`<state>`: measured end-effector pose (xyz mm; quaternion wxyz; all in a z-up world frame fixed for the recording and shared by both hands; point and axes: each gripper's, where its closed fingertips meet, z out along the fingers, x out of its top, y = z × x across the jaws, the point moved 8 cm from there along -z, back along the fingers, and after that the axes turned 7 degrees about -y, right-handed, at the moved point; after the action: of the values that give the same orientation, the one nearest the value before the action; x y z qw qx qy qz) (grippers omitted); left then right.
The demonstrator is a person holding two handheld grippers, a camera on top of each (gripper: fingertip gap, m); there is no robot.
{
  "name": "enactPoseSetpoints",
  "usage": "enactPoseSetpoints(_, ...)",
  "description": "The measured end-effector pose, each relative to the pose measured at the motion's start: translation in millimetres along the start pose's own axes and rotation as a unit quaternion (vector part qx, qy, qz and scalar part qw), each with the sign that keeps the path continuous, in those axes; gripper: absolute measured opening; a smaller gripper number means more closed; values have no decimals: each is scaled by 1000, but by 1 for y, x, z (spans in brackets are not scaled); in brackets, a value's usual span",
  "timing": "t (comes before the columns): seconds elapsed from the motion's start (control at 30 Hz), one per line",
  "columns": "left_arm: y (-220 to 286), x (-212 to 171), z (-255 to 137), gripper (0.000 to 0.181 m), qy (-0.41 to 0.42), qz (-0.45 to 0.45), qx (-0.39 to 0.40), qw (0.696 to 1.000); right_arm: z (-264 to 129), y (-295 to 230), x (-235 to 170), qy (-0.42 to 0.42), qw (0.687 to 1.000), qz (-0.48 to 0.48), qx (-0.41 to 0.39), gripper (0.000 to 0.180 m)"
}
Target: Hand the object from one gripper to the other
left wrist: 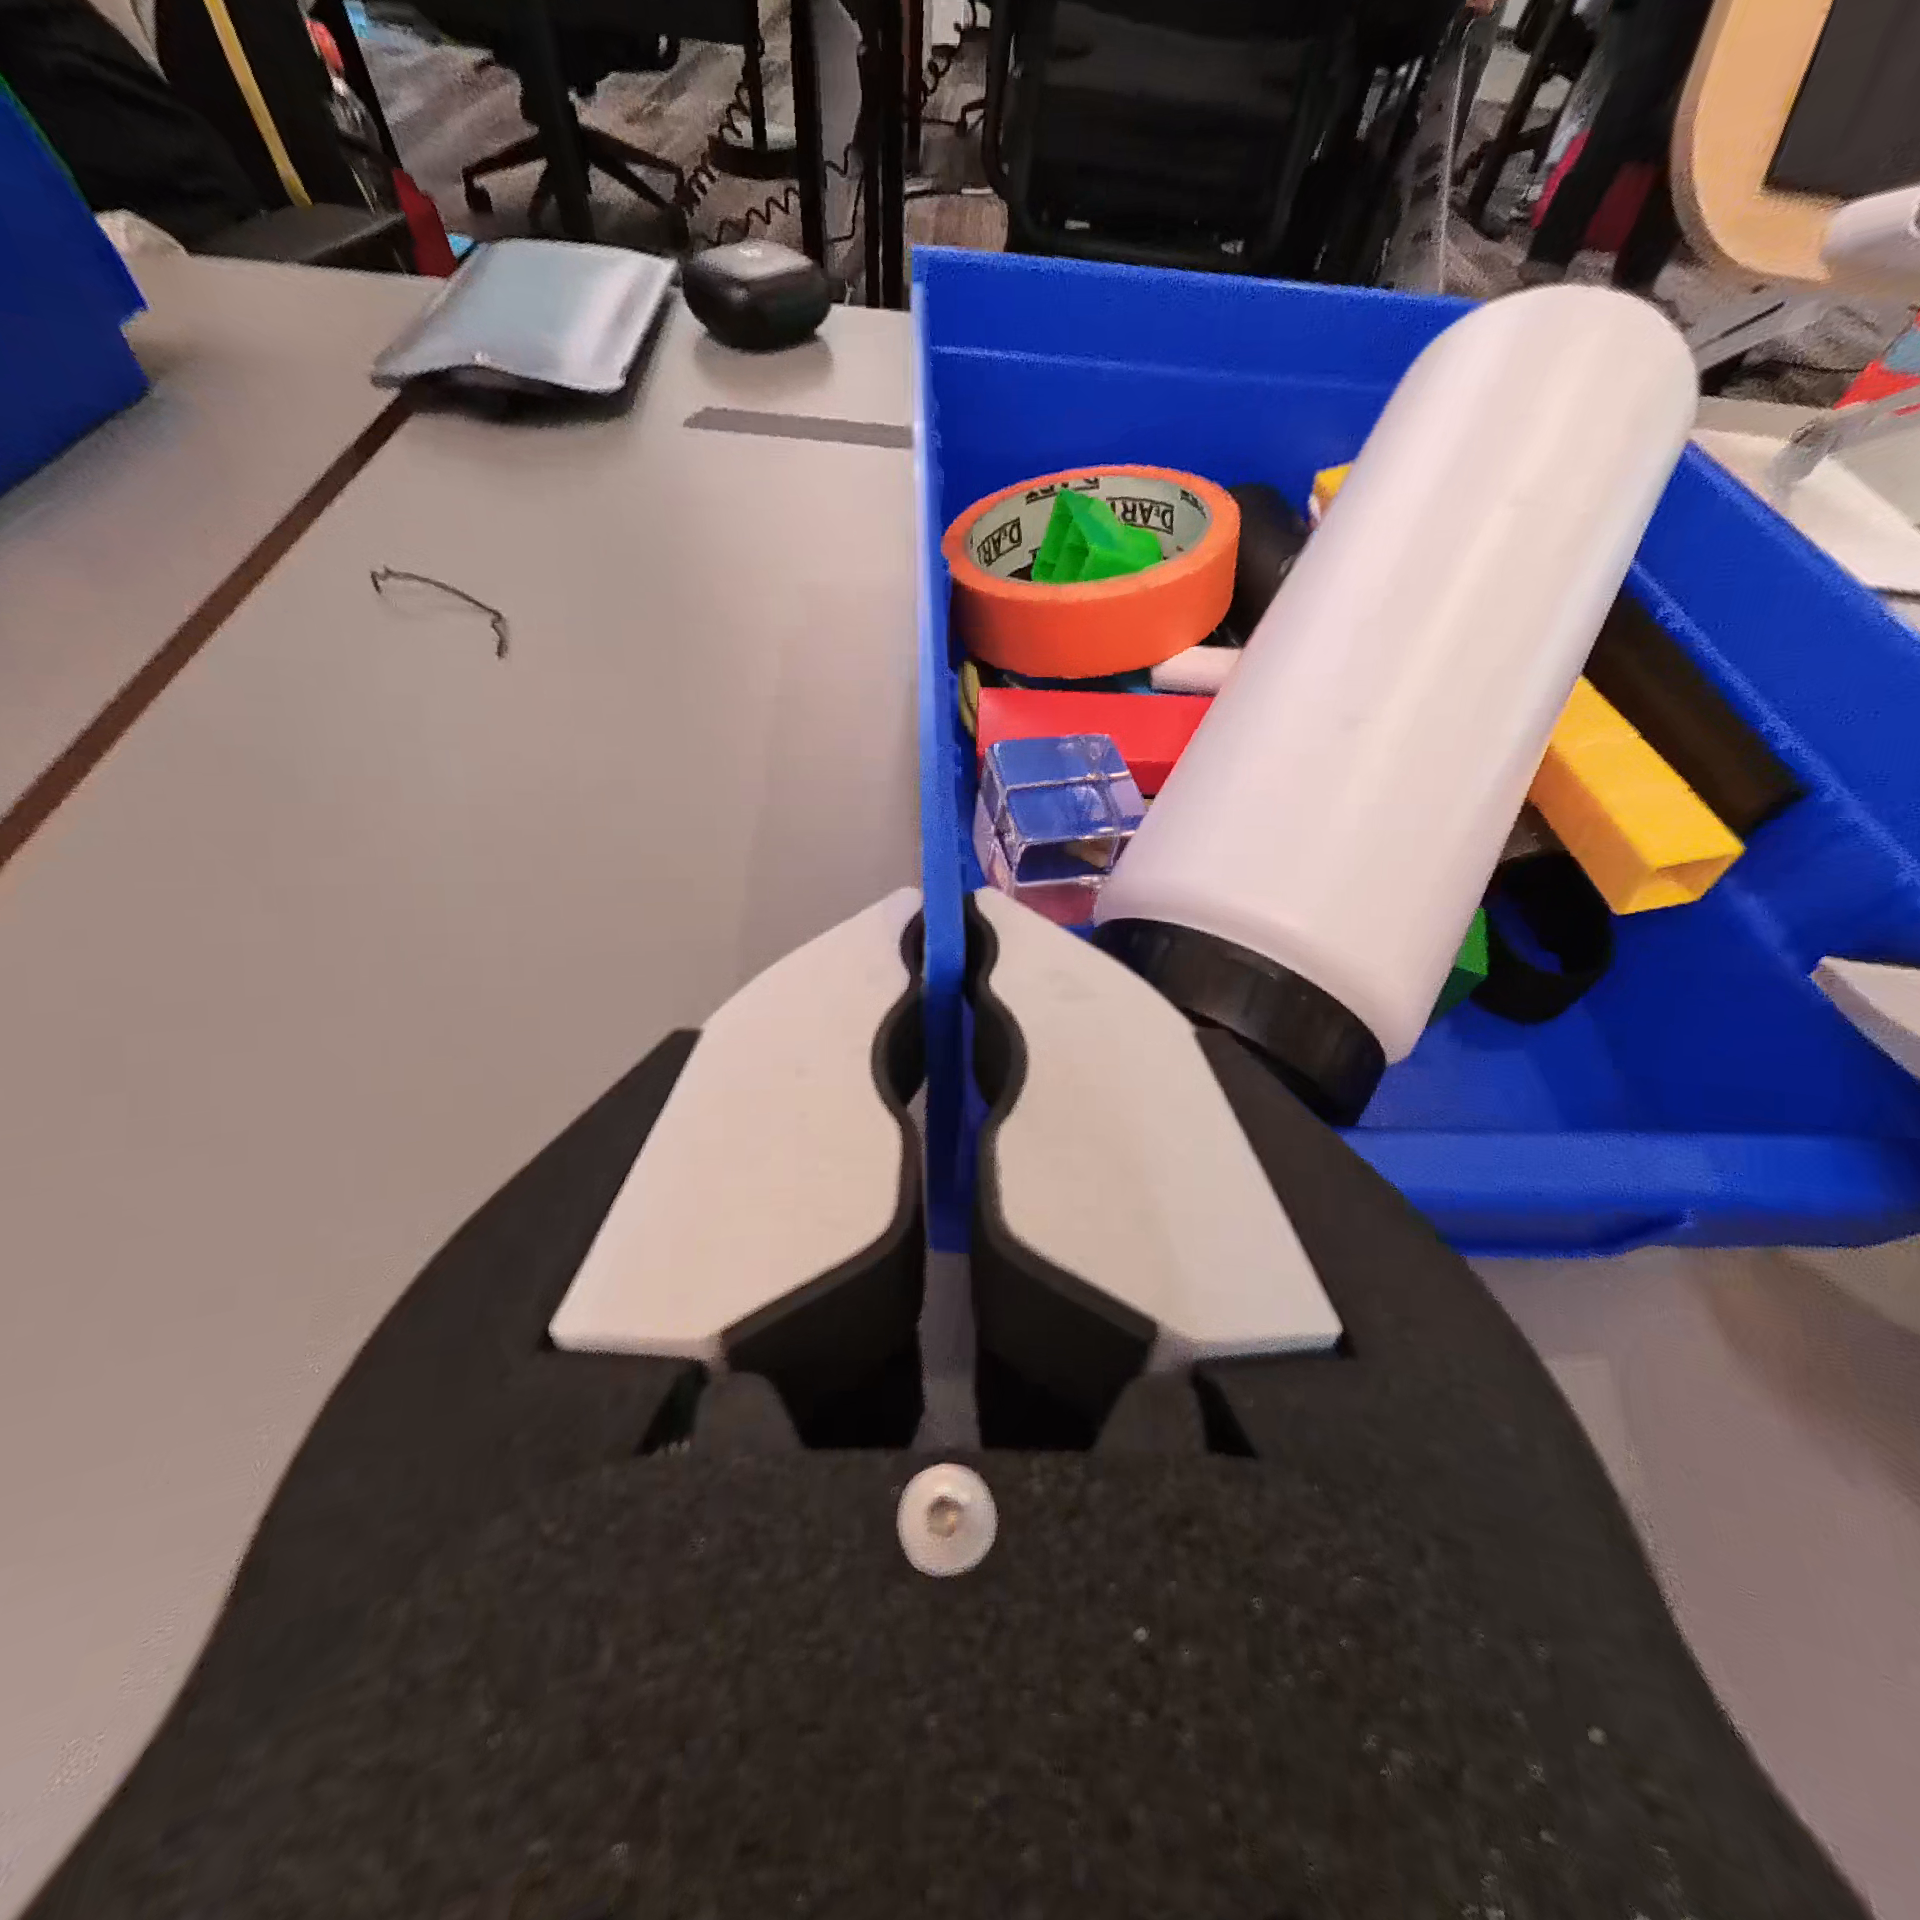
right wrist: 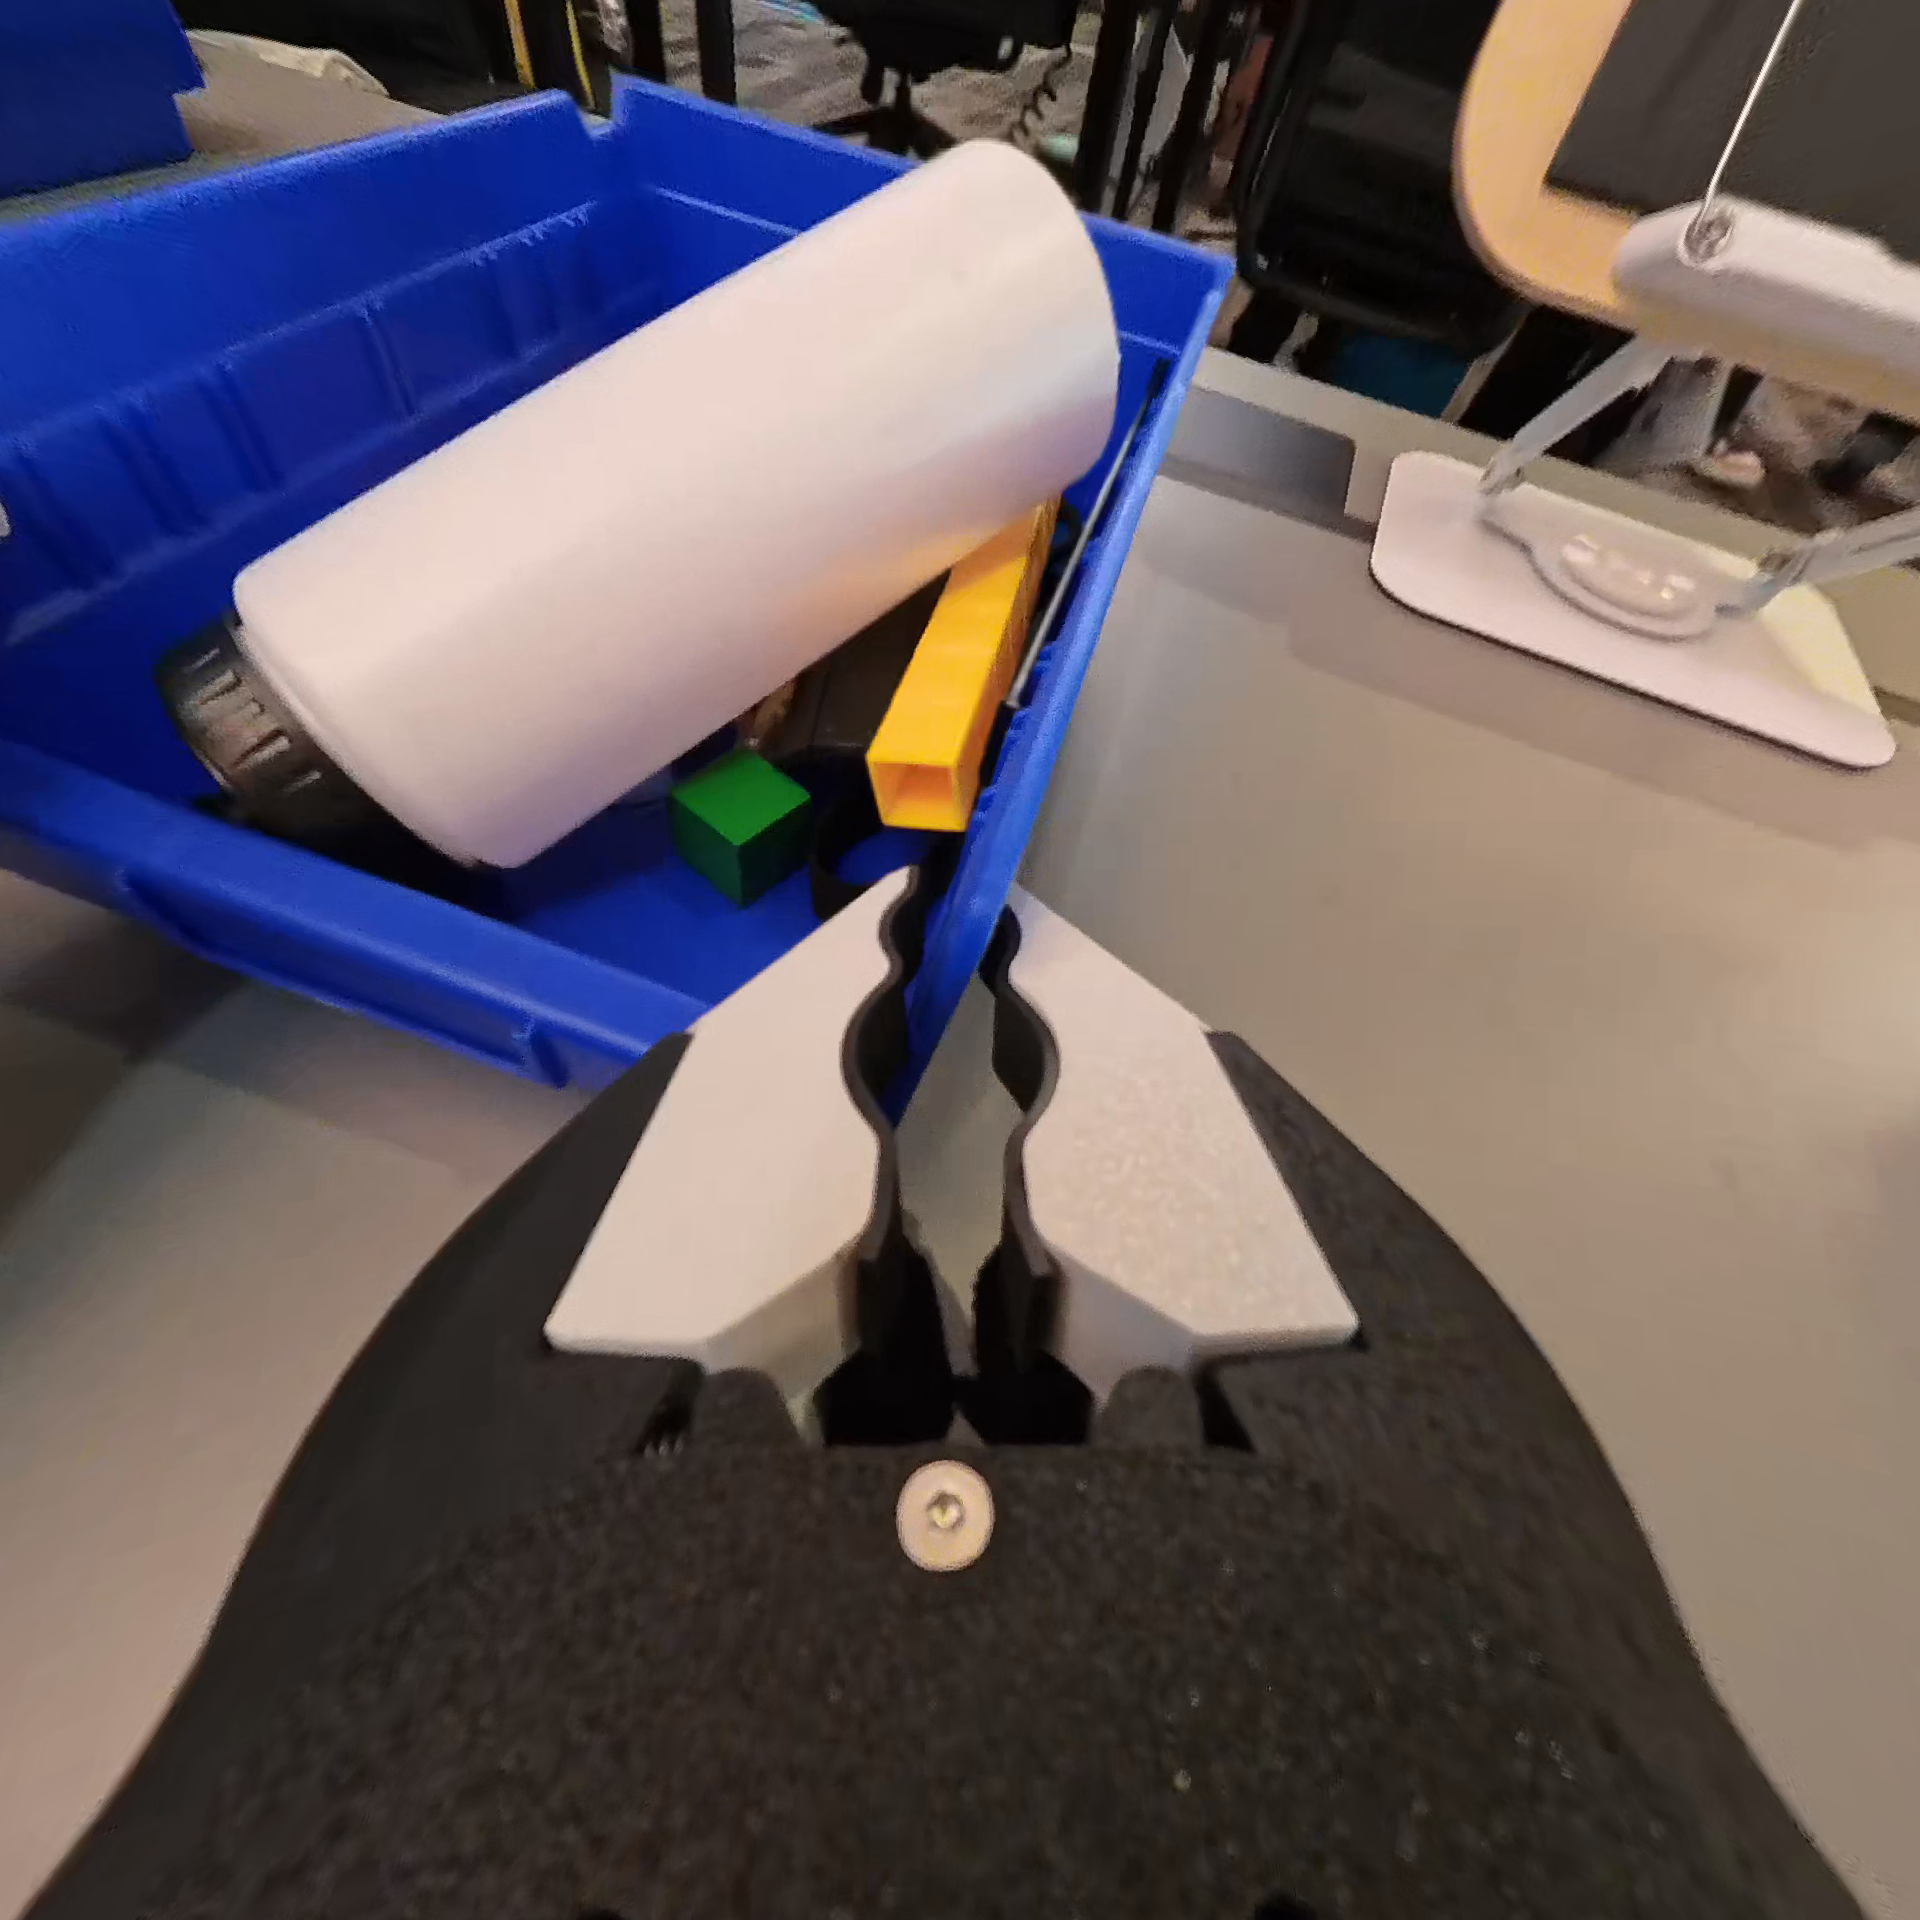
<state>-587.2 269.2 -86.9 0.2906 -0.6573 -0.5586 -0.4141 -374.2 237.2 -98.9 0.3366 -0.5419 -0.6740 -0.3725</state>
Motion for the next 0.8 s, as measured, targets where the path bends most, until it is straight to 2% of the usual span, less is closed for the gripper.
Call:
enactPoseSetpoints(0.13, 1, -2, 2, 3, 1, -26, 3, 1000, 1, 4, 4, -30, 999, -1, 28, 11)
enactPoseSetpoints(0.23, -3, -2, 2, 4, 10, -95, -27, 995, -8, 3, -5, -89, 991, -58, 86, 13)
enactPoseSetpoints(0.33, -3, 1, 1, 5, 26, -122, -39, 991, -39, 9, -13, -75, 981, -137, 118, 13)
enactPoseSetpoints(0.4, -2, 6, -1, 6, 52, -114, -26, 992, -62, 16, -23, -52, 976, -186, 105, 12)
enactPoseSetpoints(0.57, 0, 12, -6, 6, 79, -83, 17, 993, -116, 32, -50, 9, 949, -287, 134, 14)
enactPoseSetpoints(0.7, 2, 17, -15, 6, 115, -61, 69, 989, -139, 60, -67, 2, 946, -265, 187, 15)
enactPoseSetpoints(0.8, 4, 27, -34, 0, 195, -56, 128, 971, -138, 94, -73, -24, 958, -207, 195, 16)
